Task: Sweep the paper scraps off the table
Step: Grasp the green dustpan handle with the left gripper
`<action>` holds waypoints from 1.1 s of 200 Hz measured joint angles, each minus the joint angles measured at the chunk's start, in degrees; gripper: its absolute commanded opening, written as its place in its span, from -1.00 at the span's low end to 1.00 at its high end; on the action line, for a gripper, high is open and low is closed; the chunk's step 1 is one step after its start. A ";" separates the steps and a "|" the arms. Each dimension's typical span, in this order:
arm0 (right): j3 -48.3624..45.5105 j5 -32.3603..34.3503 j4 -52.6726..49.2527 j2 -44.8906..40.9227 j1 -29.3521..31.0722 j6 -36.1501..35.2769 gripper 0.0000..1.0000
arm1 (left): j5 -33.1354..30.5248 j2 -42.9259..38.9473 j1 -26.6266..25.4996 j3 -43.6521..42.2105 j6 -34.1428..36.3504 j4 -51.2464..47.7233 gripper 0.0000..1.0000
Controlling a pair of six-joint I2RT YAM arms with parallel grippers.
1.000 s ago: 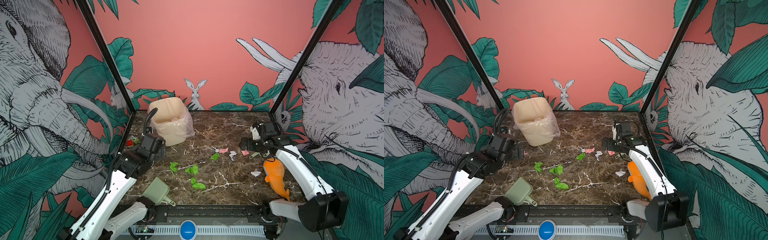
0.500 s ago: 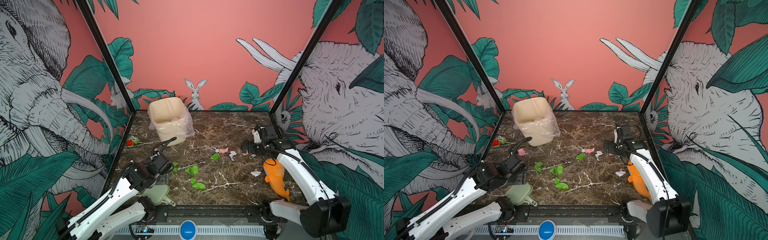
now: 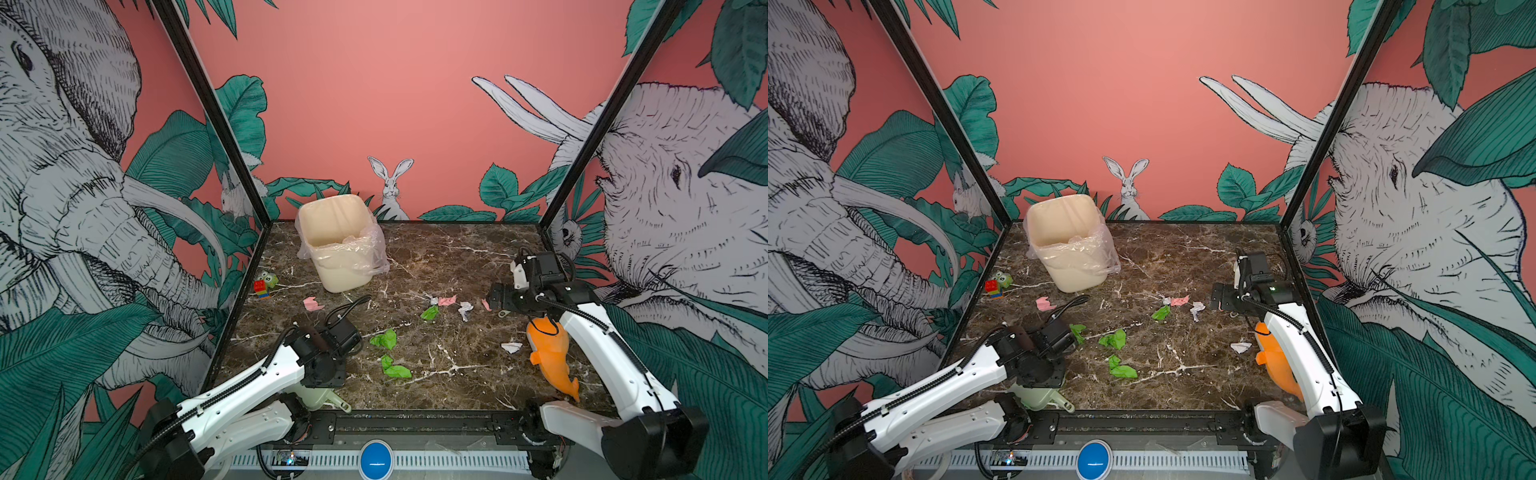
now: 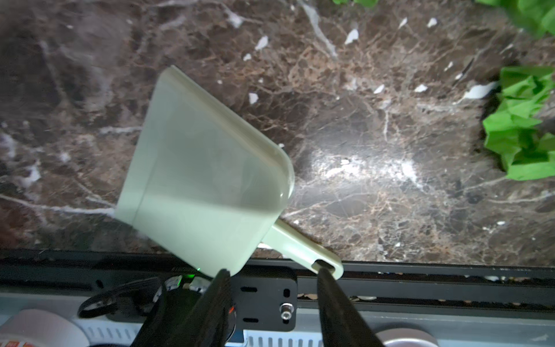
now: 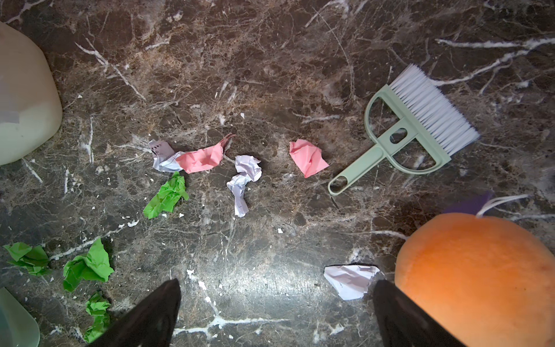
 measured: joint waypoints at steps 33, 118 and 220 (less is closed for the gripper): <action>0.00 0.02 -0.94 -0.72 -0.61 0.00 0.99 | 4.72 3.80 -0.11 -2.67 1.51 5.20 -0.22; -0.61 0.02 -1.11 -2.12 -0.72 0.00 0.98 | 0.13 11.54 -0.11 -4.33 1.25 9.79 -0.27; -1.33 -0.24 -0.94 -2.16 -0.72 -0.02 0.99 | -13.29 15.10 13.70 -2.69 3.61 14.34 -0.23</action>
